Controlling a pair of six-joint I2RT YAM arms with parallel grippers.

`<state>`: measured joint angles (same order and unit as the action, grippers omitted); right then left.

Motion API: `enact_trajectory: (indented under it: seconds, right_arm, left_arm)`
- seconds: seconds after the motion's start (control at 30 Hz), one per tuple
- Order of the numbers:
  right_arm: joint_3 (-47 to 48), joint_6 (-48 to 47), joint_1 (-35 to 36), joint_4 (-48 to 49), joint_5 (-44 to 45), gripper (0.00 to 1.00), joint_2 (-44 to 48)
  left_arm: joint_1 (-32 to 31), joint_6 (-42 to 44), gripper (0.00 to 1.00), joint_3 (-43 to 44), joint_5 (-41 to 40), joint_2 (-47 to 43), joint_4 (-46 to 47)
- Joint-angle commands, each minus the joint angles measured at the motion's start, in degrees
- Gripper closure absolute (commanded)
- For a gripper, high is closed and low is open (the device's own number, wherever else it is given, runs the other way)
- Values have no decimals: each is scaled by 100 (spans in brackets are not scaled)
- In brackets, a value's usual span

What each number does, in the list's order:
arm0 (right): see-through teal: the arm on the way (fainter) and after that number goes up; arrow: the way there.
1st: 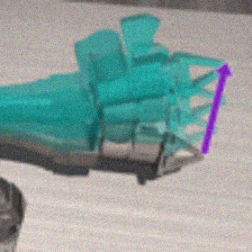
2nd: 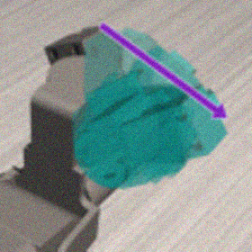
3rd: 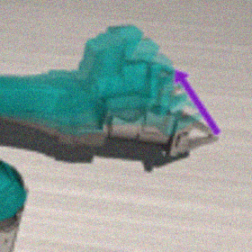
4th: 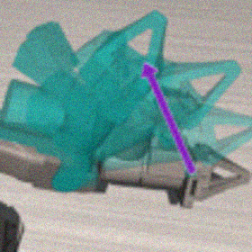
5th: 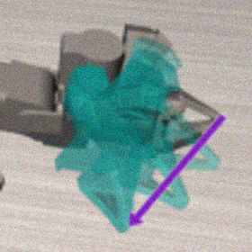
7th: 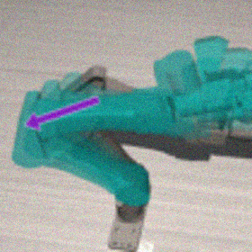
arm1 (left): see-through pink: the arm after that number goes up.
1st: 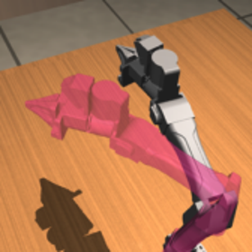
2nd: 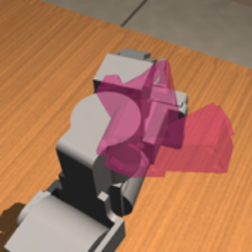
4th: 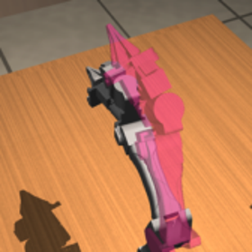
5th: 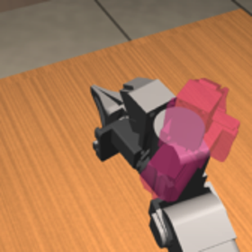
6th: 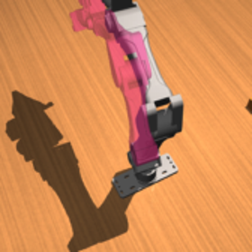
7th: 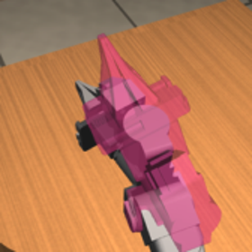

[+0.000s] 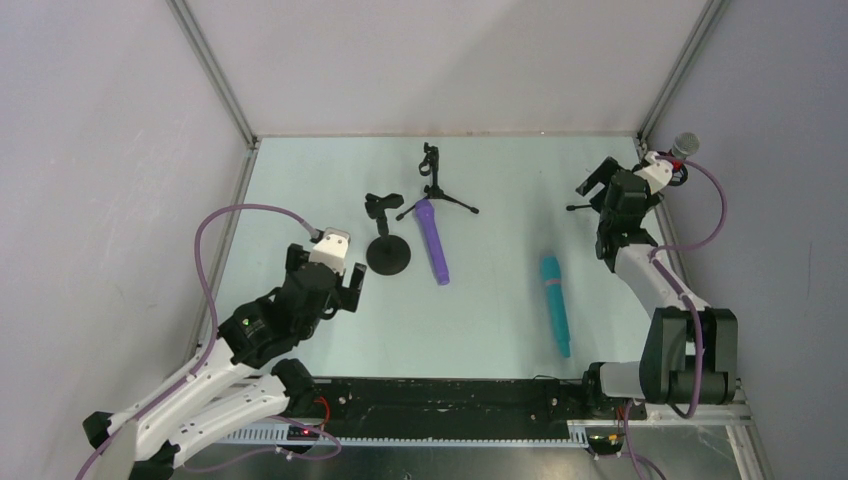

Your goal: Attach the microphones to the stand

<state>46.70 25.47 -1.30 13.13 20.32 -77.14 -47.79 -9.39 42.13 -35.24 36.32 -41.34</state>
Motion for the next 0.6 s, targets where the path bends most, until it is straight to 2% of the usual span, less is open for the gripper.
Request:
enact_trajectory:
  seconds: [0.0, 0.57]
  right_arm:
    - [-196, 138, 201, -419, -284, 1, 587]
    - [-803, -31, 1001, -2185, -969, 1, 1747]
  left_arm:
    - [35, 104, 2, 238, 89, -3, 18]
    - [35, 108, 2, 260, 123, 95, 13]
